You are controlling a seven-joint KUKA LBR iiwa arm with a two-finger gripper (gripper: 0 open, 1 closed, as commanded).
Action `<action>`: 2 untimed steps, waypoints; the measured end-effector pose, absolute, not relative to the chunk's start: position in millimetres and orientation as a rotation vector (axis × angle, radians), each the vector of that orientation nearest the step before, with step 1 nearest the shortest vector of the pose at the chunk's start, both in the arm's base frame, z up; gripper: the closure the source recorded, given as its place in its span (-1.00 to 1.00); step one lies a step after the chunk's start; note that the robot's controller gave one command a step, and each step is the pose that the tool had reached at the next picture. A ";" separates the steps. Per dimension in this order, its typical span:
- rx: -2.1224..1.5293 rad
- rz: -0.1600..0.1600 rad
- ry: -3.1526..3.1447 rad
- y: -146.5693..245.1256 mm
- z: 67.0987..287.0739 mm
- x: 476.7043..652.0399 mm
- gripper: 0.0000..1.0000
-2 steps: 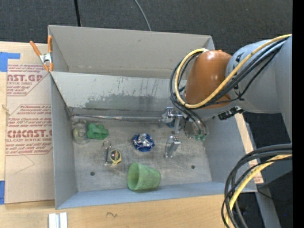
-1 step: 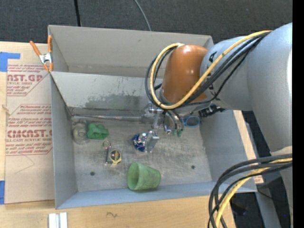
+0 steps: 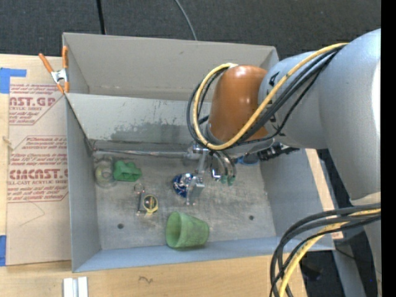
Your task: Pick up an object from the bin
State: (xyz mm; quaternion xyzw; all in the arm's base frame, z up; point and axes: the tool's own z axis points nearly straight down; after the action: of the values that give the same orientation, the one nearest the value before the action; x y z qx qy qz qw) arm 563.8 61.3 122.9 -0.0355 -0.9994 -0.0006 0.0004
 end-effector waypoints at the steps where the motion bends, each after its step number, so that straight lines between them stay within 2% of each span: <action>1: -0.265 -0.004 -3.140 55.9 72.4 549.3 -1.00; 2: -0.323 -0.009 -3.134 41.6 73.1 545.4 -1.00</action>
Offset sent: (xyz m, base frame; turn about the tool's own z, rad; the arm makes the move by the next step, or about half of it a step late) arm -0.0173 -0.0060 -0.0529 0.0962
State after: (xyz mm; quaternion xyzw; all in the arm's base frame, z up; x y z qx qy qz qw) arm 545.4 41.6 73.1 -0.1024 -0.9947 -0.0028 -0.0044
